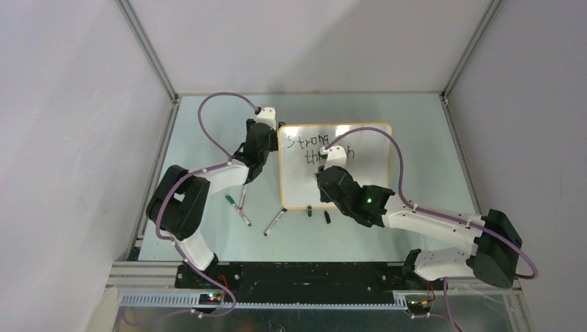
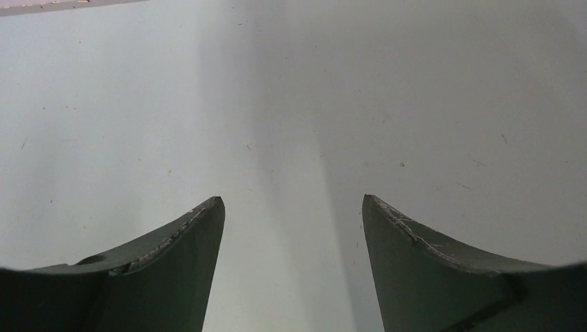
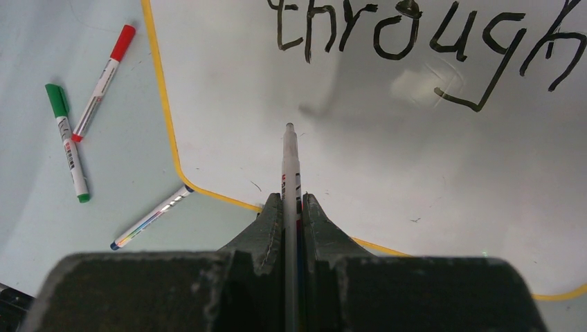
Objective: Write a sentence on the whiteboard
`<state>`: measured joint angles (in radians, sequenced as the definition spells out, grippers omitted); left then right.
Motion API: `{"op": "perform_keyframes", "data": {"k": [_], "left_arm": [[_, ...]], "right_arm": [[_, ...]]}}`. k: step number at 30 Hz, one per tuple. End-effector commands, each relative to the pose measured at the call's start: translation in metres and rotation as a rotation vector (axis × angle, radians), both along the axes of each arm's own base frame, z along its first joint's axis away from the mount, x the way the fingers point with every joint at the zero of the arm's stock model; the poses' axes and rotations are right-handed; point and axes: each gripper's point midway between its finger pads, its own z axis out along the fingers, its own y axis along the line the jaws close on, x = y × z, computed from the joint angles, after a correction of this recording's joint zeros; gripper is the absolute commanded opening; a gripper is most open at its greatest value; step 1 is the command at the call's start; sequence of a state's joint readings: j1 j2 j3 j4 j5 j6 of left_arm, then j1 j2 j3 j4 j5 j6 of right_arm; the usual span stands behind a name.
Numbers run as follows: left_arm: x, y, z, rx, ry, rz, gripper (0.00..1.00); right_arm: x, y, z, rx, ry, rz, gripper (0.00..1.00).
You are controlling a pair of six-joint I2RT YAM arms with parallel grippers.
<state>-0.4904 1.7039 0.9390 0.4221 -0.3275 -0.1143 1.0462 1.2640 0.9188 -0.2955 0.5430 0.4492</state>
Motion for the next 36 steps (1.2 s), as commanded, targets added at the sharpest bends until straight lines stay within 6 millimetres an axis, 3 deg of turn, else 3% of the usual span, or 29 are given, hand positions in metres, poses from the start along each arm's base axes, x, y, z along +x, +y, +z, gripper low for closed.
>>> {"op": "perform_keyframes", "data": {"k": [1, 36], "left_arm": [[0.006, -0.003, 0.020, -0.040, -0.056, 0.001, 0.79], [0.007, -0.003, 0.020, -0.039, -0.055, -0.001, 0.79]], "right_arm": [[0.008, 0.005, 0.029, 0.058, -0.052, -0.040, 0.00], [0.021, -0.002, 0.018, -0.067, -0.051, -0.109, 0.00]]}}
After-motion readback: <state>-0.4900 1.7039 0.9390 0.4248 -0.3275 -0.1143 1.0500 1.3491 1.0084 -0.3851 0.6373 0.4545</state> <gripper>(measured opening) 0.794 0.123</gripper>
